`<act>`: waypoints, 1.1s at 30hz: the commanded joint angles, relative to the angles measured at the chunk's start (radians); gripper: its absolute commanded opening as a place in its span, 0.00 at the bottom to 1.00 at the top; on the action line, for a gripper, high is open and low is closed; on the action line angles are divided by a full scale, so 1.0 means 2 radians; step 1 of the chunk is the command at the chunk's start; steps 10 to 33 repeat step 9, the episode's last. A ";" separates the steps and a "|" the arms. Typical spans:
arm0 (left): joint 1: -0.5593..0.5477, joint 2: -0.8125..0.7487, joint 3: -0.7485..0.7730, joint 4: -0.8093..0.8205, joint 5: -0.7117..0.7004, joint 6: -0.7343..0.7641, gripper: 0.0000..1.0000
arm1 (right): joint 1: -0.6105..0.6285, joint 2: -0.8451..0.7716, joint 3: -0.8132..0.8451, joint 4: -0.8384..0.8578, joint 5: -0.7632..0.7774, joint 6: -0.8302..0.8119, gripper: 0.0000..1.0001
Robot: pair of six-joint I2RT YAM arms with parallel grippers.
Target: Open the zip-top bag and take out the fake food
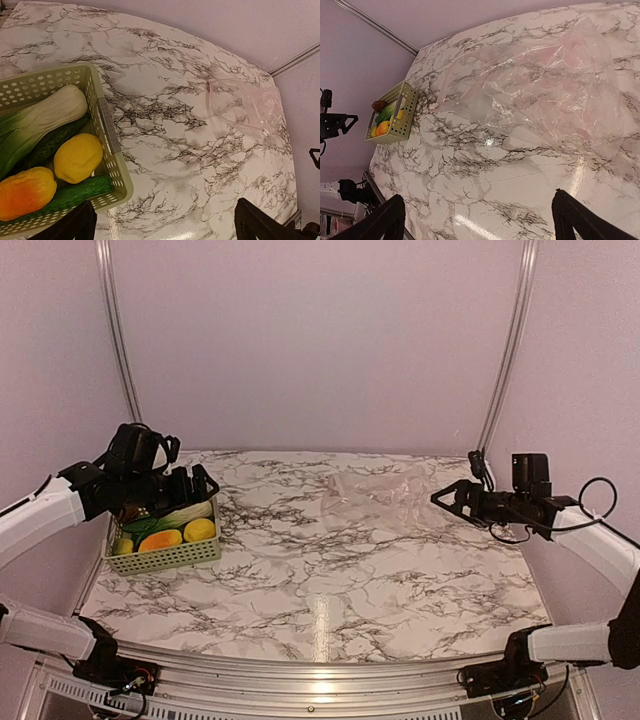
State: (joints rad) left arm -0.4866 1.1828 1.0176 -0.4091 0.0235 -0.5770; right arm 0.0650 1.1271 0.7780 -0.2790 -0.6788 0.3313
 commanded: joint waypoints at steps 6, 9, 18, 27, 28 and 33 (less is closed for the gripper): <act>-0.006 -0.042 -0.063 -0.003 0.020 0.020 0.99 | 0.018 -0.102 -0.057 0.001 0.001 0.009 0.99; -0.006 -0.038 -0.054 -0.004 0.013 0.025 0.99 | 0.019 -0.118 -0.061 -0.006 0.004 0.010 0.99; -0.006 -0.038 -0.054 -0.004 0.013 0.025 0.99 | 0.019 -0.118 -0.061 -0.006 0.004 0.010 0.99; -0.006 -0.038 -0.054 -0.004 0.013 0.025 0.99 | 0.019 -0.118 -0.061 -0.006 0.004 0.010 0.99; -0.006 -0.038 -0.054 -0.004 0.013 0.025 0.99 | 0.019 -0.118 -0.061 -0.006 0.004 0.010 0.99; -0.006 -0.038 -0.054 -0.004 0.013 0.025 0.99 | 0.019 -0.118 -0.061 -0.006 0.004 0.010 0.99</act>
